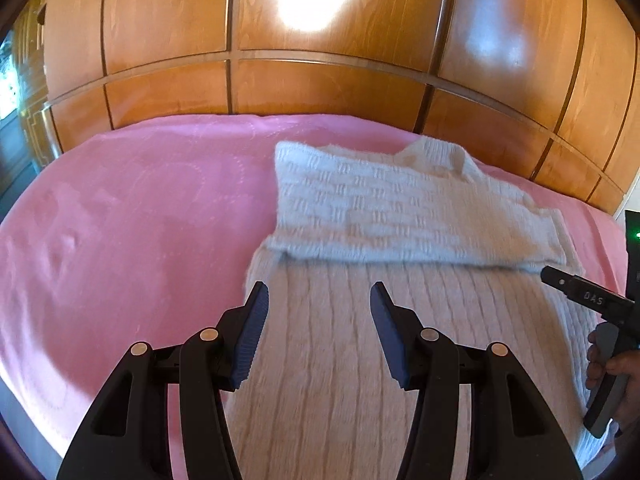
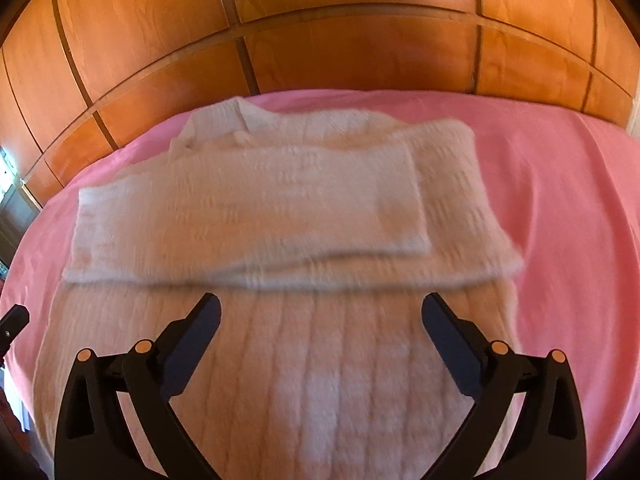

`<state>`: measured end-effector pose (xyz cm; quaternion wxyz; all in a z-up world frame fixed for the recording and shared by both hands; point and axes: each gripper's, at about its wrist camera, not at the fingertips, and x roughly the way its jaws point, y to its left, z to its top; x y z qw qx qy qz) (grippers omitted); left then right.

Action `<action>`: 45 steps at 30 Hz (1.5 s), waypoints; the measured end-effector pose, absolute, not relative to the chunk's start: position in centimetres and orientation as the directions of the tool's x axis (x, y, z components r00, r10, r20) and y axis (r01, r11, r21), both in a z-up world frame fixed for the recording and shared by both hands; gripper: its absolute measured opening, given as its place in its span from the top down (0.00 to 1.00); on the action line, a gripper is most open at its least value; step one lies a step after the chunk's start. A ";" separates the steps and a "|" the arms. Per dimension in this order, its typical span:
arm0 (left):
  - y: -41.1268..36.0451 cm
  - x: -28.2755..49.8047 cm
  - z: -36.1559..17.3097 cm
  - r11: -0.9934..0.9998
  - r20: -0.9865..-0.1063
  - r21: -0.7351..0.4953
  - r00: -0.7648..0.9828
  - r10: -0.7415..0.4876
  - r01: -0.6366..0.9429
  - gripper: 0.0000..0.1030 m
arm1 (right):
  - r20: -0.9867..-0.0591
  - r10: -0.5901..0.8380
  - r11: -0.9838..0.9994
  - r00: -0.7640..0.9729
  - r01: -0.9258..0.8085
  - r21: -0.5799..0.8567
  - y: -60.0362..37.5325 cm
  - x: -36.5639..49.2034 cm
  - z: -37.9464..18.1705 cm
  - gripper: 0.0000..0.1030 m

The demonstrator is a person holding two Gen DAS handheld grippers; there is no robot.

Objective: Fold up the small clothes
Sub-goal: 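Grasp the sweater hem with the left gripper while the right gripper grasps the hem too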

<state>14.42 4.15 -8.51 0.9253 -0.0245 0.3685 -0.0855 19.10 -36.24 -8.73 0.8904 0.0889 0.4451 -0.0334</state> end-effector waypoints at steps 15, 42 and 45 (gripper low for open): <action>6.4 10.2 -11.7 0.988 -0.739 -0.117 0.656 -0.154 0.099 0.49 | -0.811 0.048 0.968 0.583 0.172 0.181 -39.3 11.3 -8.4 0.03; 10.7 0.7 -15.0 0.931 -0.802 -0.334 0.474 -0.364 0.148 0.77 | -0.820 0.384 0.874 0.425 0.119 0.471 -41.8 -2.8 -10.2 0.63; 10.3 0.8 -14.8 0.908 -0.793 -0.371 0.443 -0.418 0.194 0.89 | -0.833 0.384 0.886 0.397 0.097 0.454 -41.3 -2.6 -10.4 0.81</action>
